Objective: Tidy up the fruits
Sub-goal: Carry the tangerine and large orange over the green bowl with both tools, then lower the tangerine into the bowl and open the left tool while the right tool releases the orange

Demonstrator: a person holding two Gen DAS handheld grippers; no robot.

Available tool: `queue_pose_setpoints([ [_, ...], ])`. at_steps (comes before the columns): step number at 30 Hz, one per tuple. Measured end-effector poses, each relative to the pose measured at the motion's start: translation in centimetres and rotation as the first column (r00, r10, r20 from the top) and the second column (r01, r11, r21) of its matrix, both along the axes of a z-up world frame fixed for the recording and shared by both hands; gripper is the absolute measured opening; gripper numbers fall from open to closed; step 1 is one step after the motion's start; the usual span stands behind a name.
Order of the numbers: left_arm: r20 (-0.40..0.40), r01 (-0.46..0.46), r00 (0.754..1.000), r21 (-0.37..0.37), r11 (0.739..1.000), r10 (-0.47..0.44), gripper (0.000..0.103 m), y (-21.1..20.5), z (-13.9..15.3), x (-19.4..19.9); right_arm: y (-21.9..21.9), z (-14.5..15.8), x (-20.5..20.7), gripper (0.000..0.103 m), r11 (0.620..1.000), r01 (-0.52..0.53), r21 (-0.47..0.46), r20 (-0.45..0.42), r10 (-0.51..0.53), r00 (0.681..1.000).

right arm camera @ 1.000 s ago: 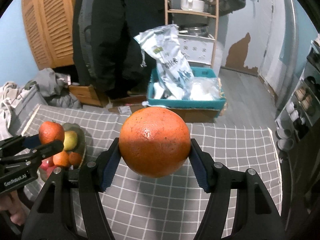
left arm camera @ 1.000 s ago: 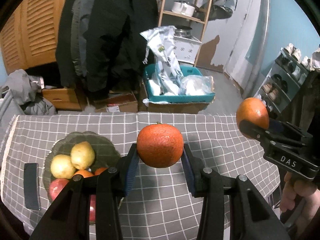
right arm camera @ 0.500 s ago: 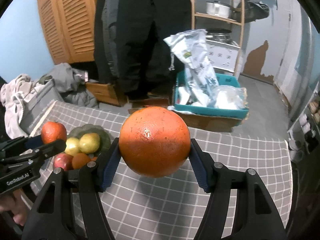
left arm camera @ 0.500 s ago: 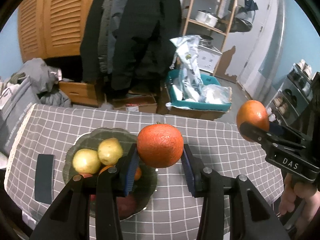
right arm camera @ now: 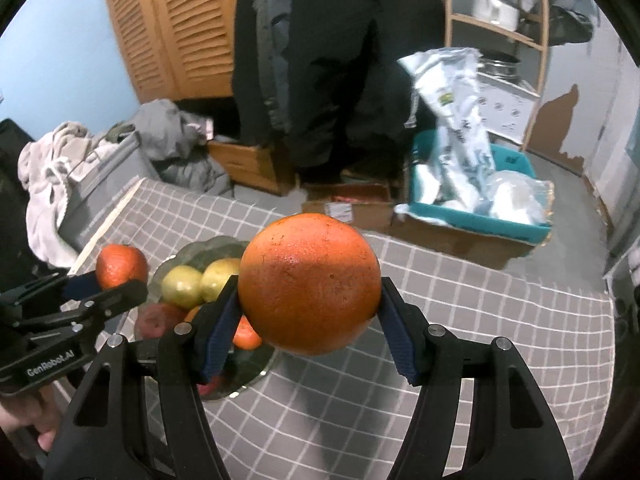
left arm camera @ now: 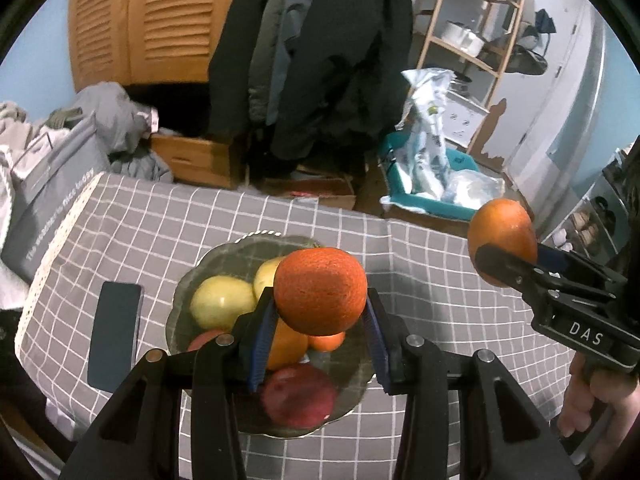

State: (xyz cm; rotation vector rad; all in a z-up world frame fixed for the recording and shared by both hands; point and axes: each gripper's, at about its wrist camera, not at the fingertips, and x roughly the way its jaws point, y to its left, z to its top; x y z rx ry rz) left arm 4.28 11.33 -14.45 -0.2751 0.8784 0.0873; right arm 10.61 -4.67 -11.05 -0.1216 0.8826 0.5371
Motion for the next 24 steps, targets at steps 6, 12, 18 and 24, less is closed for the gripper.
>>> queue_pose_setpoints([
  [6, -0.049, -0.026, 0.998, -0.013, 1.000, 0.026, 0.043, 1.8, -2.3, 0.3, 2.7, -2.0, 0.7, 0.066, 0.999, -0.042, -0.001, -0.054, 0.041, 0.998],
  [12, -0.101, -0.035, 0.994, -0.027, 0.999, 0.032, 0.043, 2.9, -4.6, 1.0, 4.8, -3.7, 1.1, 0.066, 0.997, -0.072, -0.003, -0.099, 0.071, 0.993],
  [18, -0.146, -0.028, 0.989, -0.045, 0.999, 0.021, 0.043, 3.2, -6.8, 1.7, 6.0, -5.4, 1.6, 0.066, 0.996, -0.088, -0.008, -0.143, 0.086, 0.986],
  [24, -0.188, -0.034, 0.982, -0.060, 0.998, 0.023, 0.043, 3.4, -8.3, 2.1, 6.6, -6.9, 2.1, 0.066, 0.995, -0.095, -0.007, -0.185, 0.092, 0.978],
])
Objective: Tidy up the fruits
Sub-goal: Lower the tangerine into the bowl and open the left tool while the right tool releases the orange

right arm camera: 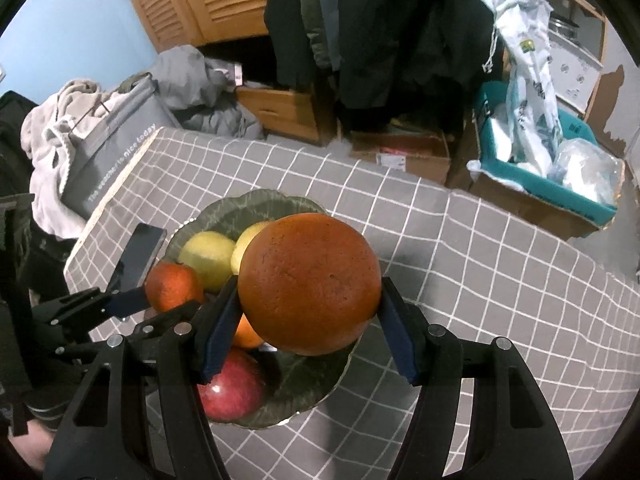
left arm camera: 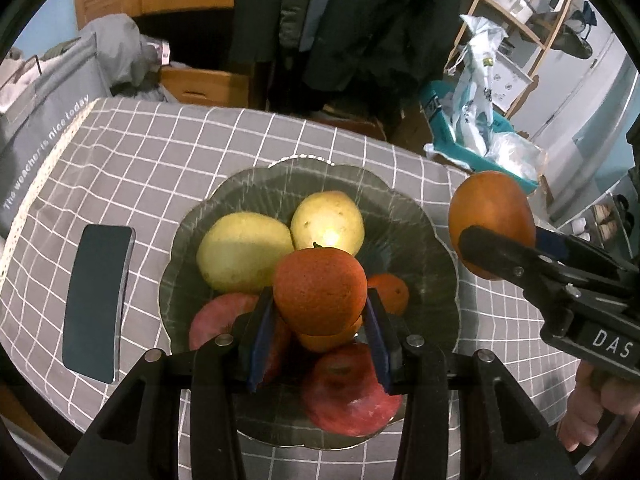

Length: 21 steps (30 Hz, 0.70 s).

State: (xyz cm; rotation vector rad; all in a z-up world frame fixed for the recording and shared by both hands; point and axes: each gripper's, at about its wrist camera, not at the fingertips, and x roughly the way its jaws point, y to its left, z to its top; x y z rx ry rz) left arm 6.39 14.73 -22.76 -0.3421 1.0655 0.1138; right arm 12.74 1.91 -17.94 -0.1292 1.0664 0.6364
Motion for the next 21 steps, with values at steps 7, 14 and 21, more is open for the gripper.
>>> queue_pose_setpoints([
  [7, -0.019, -0.011, 1.000, -0.001, 1.000, 0.011, 0.057, 0.3, -0.7, 0.1, 0.6, -1.1, 0.4, 0.066, 1.000, -0.009, -0.004, -0.028, 0.008, 1.000],
  [14, -0.009, -0.069, 0.998, 0.012, 0.998, 0.070, 0.072, 1.8, -0.1, -0.5, 1.4, -1.7, 0.8, 0.066, 1.000, -0.009, 0.006, -0.052, 0.009, 0.999],
  [21, 0.015, -0.143, 0.990, 0.016, 0.990, 0.143, 0.072, 3.5, 1.0, -1.2, 2.4, -2.4, 0.8, 0.068, 0.999, -0.031, -0.012, -0.072, 0.030, 0.997],
])
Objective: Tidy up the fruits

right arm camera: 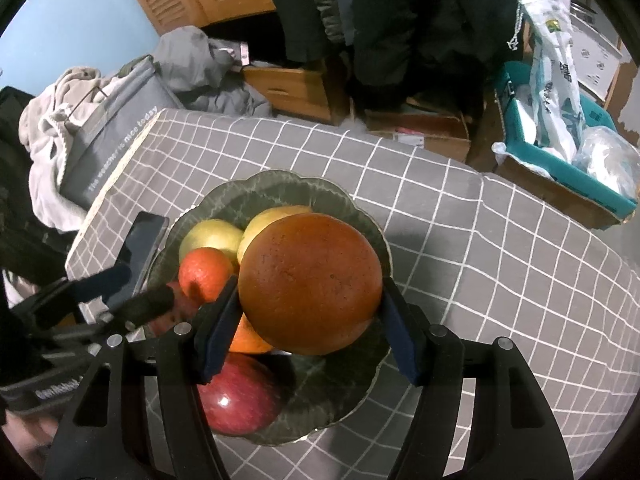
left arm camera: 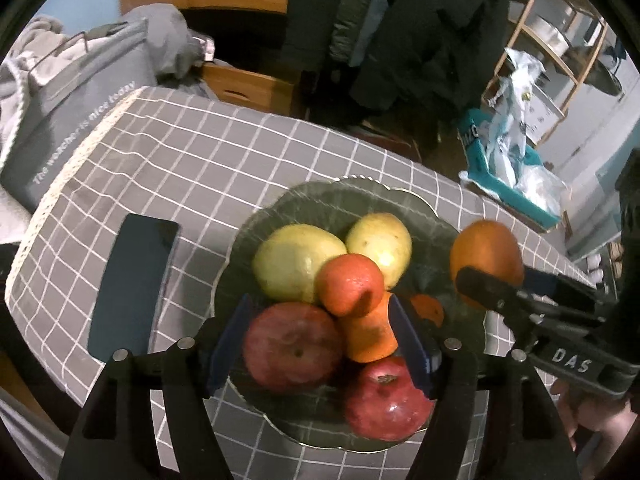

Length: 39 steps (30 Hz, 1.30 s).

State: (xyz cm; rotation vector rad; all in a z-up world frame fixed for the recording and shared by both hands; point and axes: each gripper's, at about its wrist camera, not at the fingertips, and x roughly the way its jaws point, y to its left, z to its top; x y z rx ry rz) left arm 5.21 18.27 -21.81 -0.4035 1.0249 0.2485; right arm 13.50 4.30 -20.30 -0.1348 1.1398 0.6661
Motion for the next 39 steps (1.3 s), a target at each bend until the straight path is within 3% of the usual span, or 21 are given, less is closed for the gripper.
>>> queue_pose_setpoints([
  [9, 0.028, -0.032, 0.999, 0.012, 0.999, 0.032, 0.076, 0.6, 1.5, -0.8, 0.2, -0.9, -0.3, 0.070, 0.999, -0.006, -0.036, -0.005, 0.006, 1.000],
  [12, 0.038, -0.035, 0.999, 0.017, 0.999, 0.034, 0.076, 0.5, 2.1, -1.0, 0.0, 0.3, -0.4, 0.080, 1.000, -0.004, 0.007, 0.032, 0.003, 0.999],
  [17, 0.065, -0.032, 0.997, 0.023, 0.999, 0.031, 0.076, 0.2, 3.4, -1.4, -0.8, 2.1, -0.5, 0.081, 1.000, 0.015, 0.025, 0.063, -0.016, 0.998],
  [26, 0.148, -0.022, 0.989, 0.049, 0.999, 0.015, 0.080, -1.1, 7.4, -2.7, -4.0, 7.9, -2.0, 0.081, 0.996, 0.083, 0.030, 0.209, -0.087, 0.974],
  [31, 0.204, 0.004, 0.979, 0.107, 0.994, -0.025, 0.081, -2.5, 10.3, -3.5, -5.9, 11.9, -3.5, 0.084, 0.991, 0.123, 0.043, 0.312, -0.130, 0.941],
  [34, 0.228, 0.009, 0.973, 0.129, 0.992, -0.039, 0.087, -3.0, 11.7, -3.9, -7.0, 14.0, -4.5, 0.084, 0.989, 0.138, 0.051, 0.364, -0.147, 0.920],
  [39, 0.283, 0.029, 0.956, 0.169, 0.985, -0.077, 0.087, -4.4, 14.7, -5.1, -8.4, 16.9, -5.8, 0.084, 0.984, 0.161, 0.075, 0.417, -0.177, 0.892],
])
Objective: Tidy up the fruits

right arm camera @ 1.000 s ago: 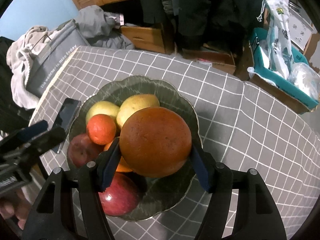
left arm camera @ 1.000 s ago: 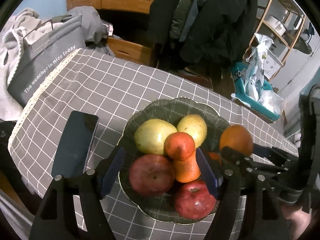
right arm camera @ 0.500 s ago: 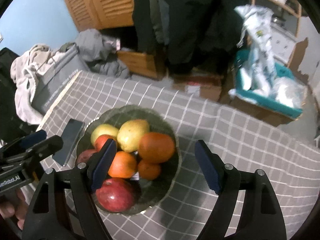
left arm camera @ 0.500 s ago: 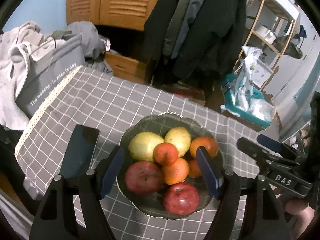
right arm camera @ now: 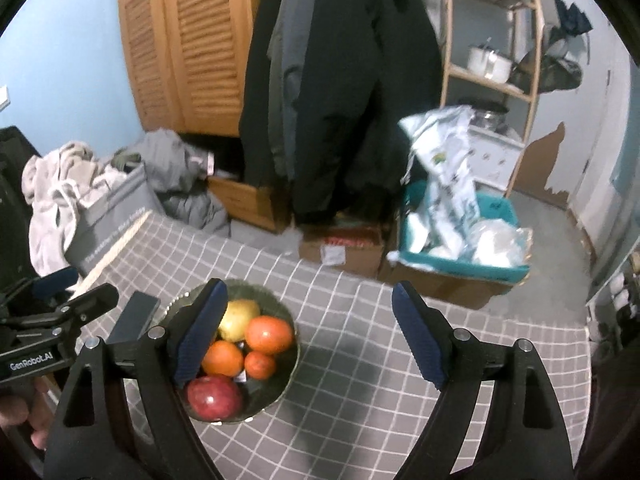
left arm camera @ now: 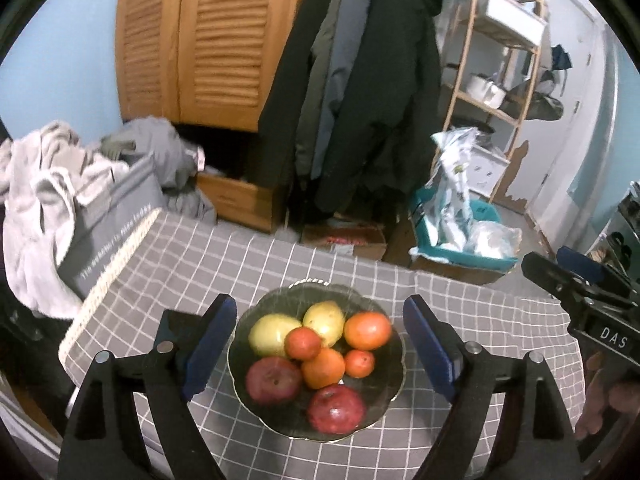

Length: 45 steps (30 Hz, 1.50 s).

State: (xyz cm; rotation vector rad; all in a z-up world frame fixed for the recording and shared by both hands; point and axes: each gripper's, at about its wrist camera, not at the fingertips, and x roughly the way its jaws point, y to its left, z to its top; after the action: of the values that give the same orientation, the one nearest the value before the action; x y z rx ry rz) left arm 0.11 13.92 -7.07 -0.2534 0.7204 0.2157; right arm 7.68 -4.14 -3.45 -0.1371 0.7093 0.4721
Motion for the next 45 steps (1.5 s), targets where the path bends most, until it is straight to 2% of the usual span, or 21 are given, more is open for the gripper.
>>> queue_pose_setpoints([
  [2, 0.029, 0.012, 1.000, 0.010, 1.000, -0.012, 0.088, -0.5, 1.3, -0.6, -0.7, 1.3, -0.7, 0.084, 1.000, 0.010, 0.012, 0.026, -0.010, 1.000],
  [7, 0.099, 0.017, 0.995, 0.062, 0.998, -0.023, 0.100, -1.6, 4.1, -1.8, -2.0, 3.7, -2.1, 0.085, 0.999, 0.028, 0.022, 0.082, -0.030, 0.996],
  [20, 0.186, 0.041, 0.980, 0.126, 0.991, -0.064, 0.102, -3.8, 7.5, -4.4, -4.2, 8.2, -6.0, 0.085, 0.998, 0.013, 0.062, 0.208, -0.025, 0.978],
  [29, 0.227, 0.028, 0.972, 0.132, 0.991, -0.057, 0.102, -4.1, 8.3, -4.8, -4.7, 8.5, -6.3, 0.085, 0.997, 0.007, 0.078, 0.213, -0.023, 0.977],
  [45, 0.235, 0.020, 0.970, 0.140, 0.990, -0.053, 0.102, -4.0, 8.4, -4.5, -5.3, 8.7, -6.4, 0.085, 0.997, 0.026, 0.074, 0.225, -0.042, 0.973],
])
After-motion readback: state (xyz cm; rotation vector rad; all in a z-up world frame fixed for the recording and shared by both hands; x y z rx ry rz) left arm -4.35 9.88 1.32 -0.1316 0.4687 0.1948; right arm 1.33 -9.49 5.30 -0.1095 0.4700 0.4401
